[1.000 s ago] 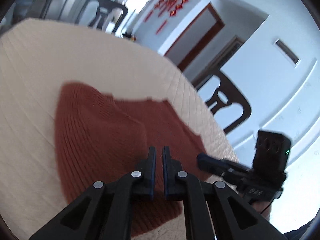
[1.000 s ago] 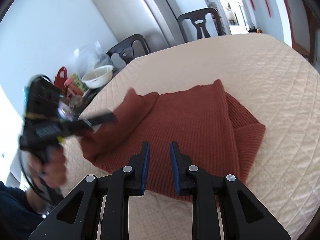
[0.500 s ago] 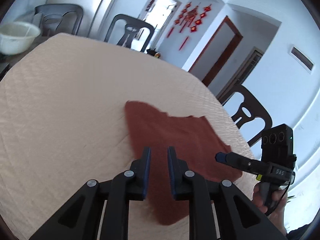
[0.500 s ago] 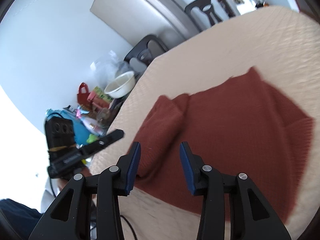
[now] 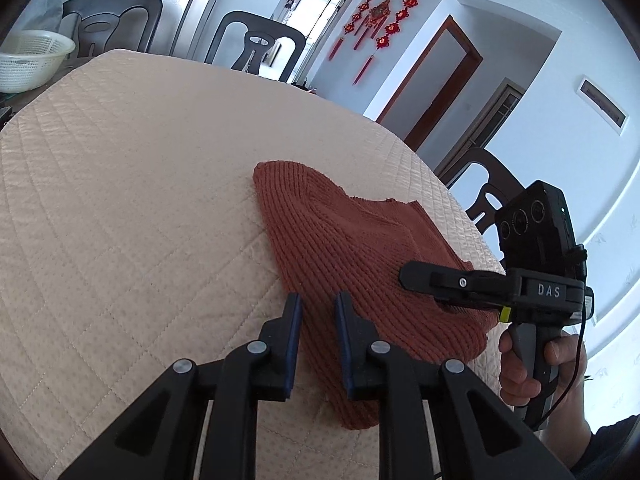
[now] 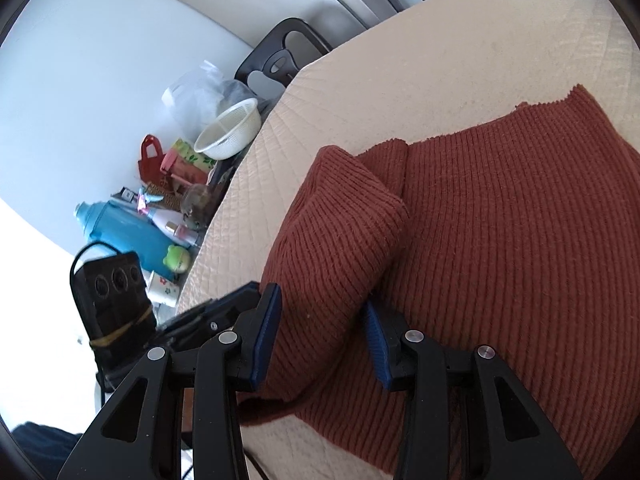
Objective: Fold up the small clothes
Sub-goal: 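Lift the held edge with both grippers and fold it over again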
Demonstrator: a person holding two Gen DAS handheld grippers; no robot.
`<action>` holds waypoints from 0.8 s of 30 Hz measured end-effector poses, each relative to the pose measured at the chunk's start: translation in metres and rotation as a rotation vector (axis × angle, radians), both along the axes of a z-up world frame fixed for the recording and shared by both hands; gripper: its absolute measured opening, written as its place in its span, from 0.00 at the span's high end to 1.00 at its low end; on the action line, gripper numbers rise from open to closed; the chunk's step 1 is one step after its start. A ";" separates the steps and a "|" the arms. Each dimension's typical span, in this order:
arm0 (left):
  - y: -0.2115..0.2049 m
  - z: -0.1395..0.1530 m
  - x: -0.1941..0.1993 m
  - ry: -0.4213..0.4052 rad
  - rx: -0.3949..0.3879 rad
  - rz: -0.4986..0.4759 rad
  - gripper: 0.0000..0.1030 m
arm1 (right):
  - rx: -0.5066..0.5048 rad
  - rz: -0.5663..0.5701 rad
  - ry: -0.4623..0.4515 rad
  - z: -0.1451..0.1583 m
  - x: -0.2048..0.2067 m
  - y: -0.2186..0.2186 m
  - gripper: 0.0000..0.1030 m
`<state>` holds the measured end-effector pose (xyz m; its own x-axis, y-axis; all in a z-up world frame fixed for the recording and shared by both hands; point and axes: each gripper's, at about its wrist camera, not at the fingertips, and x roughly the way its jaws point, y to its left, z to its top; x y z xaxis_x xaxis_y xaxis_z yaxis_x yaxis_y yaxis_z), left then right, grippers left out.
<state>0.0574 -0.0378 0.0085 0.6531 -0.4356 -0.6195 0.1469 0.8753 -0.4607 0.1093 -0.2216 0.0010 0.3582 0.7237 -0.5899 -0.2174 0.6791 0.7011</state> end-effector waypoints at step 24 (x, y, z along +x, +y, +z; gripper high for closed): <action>-0.054 0.024 0.022 -0.063 0.046 -0.142 0.79 | -0.053 -0.189 -0.127 0.041 -0.029 -0.113 0.85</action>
<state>0.0794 -0.0920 0.0328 0.6250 -0.4983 -0.6008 0.2980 0.8637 -0.4064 0.0801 -0.3350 0.0423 0.5585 0.6057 -0.5667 -0.1670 0.7513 0.6385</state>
